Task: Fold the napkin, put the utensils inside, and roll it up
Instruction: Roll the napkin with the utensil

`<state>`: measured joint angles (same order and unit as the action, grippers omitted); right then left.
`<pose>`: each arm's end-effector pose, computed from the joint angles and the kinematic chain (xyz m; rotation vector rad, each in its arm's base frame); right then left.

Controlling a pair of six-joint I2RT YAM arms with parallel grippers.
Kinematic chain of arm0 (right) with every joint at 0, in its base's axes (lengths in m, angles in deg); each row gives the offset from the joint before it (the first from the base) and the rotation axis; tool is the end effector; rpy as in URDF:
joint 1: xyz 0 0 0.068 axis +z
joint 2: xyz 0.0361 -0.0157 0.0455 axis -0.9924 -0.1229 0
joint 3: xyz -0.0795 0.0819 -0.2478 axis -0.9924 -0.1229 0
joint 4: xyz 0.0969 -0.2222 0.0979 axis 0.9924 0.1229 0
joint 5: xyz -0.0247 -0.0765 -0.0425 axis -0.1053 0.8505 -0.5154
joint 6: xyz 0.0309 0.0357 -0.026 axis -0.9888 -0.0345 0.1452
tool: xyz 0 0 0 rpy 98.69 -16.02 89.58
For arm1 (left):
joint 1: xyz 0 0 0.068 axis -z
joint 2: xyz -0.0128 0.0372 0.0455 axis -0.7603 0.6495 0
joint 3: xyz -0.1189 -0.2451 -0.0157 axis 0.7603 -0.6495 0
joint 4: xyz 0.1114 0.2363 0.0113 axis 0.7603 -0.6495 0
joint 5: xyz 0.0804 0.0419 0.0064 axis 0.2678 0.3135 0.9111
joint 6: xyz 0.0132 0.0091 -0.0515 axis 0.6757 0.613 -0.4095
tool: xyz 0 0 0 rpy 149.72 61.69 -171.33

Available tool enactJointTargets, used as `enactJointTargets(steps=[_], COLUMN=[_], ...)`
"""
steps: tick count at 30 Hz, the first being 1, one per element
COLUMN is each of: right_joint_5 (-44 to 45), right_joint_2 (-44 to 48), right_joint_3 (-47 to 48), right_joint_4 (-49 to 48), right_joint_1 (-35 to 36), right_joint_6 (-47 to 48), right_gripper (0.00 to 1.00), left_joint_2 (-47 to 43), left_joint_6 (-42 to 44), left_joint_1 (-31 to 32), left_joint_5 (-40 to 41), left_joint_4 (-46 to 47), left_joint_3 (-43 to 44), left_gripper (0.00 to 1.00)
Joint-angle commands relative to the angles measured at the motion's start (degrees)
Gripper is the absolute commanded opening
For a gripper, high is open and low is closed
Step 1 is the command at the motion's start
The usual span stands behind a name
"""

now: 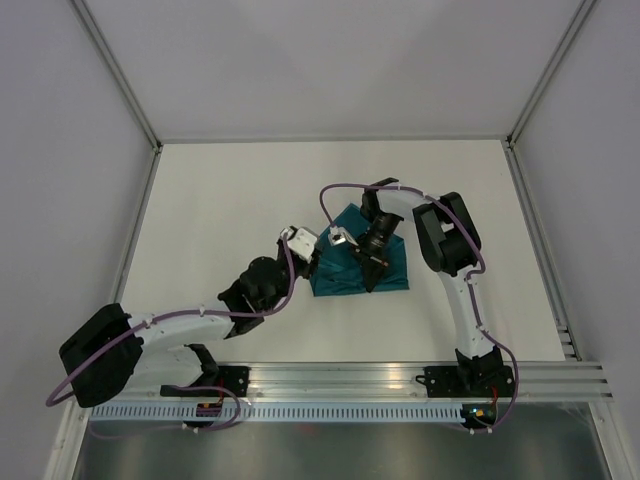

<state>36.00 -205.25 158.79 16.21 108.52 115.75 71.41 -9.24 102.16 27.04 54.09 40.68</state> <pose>0.3384 0.1895 0.1131 1.7114 -2.0183 -1.2664 0.1619 -0.1919 0.2374 0.5659 1.4920 -0.3125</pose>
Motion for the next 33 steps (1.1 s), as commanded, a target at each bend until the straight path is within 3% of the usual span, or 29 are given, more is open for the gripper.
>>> enactJointTargets(steps=[1, 5, 13, 21, 33], right_joint_5=[5.0, 5.0, 4.5, 4.5, 4.5], right_joint_2=[-4.7, -5.3, -6.2, -6.2, -6.5], right_joint_3=[1.2, 2.0, 3.2, 3.4, 3.6], right_joint_4=[-4.0, -4.1, -4.1, -4.1, -3.9], right_joint_1=[0.2, 0.0, 0.0, -0.2, -0.2], right_joint_6=[2.2, 1.1, -0.2, -0.4, -0.6], right_gripper=[0.15, 0.15, 0.15, 0.15, 0.14], left_joint_2=[-1.5, 1.8, 18.7, 27.6, 33.3], left_joint_6=[7.5, 11.2, 15.6, 18.5, 18.0], left_joint_1=[4.2, 9.6, 16.5, 16.9, 14.0], left_joint_5=[3.1, 2.6, -0.5, -7.0, -7.6], left_joint_4=[5.1, 2.4, -3.7, -4.4, -0.2], left_joint_3=[-0.9, -0.4, 6.7, 11.0, 11.3], left_gripper=[0.54, 0.53, 0.58, 0.6, 0.58])
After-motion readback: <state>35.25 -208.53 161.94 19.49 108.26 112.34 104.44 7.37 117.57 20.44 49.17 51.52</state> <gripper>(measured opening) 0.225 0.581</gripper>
